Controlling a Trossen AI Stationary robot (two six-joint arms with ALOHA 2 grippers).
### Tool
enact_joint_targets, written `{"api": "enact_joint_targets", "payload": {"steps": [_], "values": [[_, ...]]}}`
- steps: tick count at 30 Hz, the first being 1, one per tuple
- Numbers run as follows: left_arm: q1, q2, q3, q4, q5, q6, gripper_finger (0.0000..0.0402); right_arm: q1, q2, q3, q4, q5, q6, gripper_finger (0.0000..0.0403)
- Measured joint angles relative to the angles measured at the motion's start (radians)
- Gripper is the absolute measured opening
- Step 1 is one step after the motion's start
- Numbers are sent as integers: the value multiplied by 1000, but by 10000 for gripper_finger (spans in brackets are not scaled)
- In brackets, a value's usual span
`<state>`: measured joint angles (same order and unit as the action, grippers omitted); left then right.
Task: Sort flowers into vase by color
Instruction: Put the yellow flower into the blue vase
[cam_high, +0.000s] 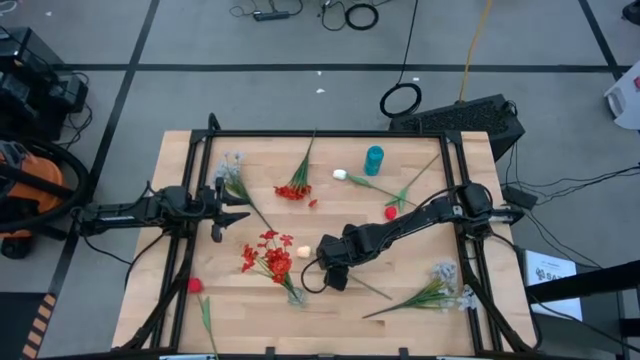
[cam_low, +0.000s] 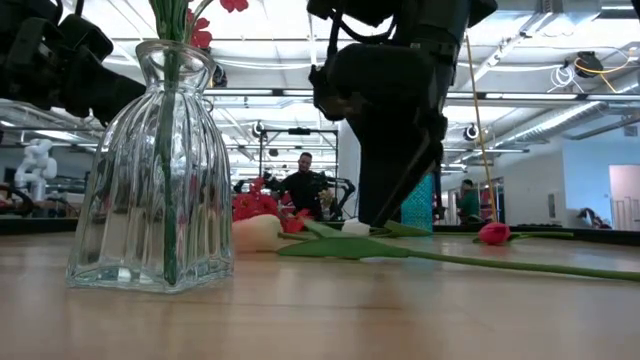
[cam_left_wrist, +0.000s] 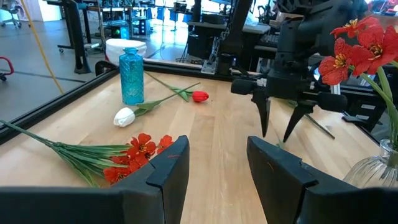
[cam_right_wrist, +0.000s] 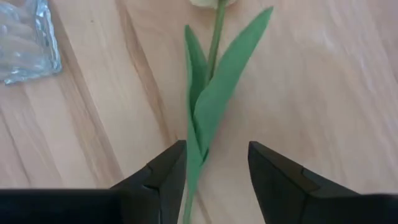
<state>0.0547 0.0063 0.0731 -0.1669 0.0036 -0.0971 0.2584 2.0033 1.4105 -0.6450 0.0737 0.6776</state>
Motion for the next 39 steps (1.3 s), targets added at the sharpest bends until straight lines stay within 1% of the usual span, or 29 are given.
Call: {"api": "enact_joint_targets", "payload": {"steps": [6,19,24,26,28,32,33,34,35,37,39], "values": [[0,0,0,0,0,0,168,-2,9,0,14,3,17,164],[0,0,0,-1,0,0,168,30,56,0,12,-2,-9,164],[0,0,0,-3,0,0,168,38,88,-2,22,-23,-16,160],[0,1,0,-3,-1,0,168,40,107,-1,2,-35,-29,145],[0,1,0,-1,-1,0,168,42,114,0,-13,-36,-47,118],[0,1,0,-2,-2,0,168,43,96,-2,-46,-29,-115,34],[0,1,0,-1,-3,0,168,41,84,-3,-53,-19,-136,19],[0,1,0,-1,-5,0,168,36,73,-6,-59,-5,-156,12],[0,1,0,-1,-5,0,168,31,55,-8,-72,11,-172,11],[0,1,0,0,-5,0,168,10,11,-17,-154,52,-215,14],[0,1,0,0,-5,0,168,-25,-52,-15,-171,85,-253,11]]}}
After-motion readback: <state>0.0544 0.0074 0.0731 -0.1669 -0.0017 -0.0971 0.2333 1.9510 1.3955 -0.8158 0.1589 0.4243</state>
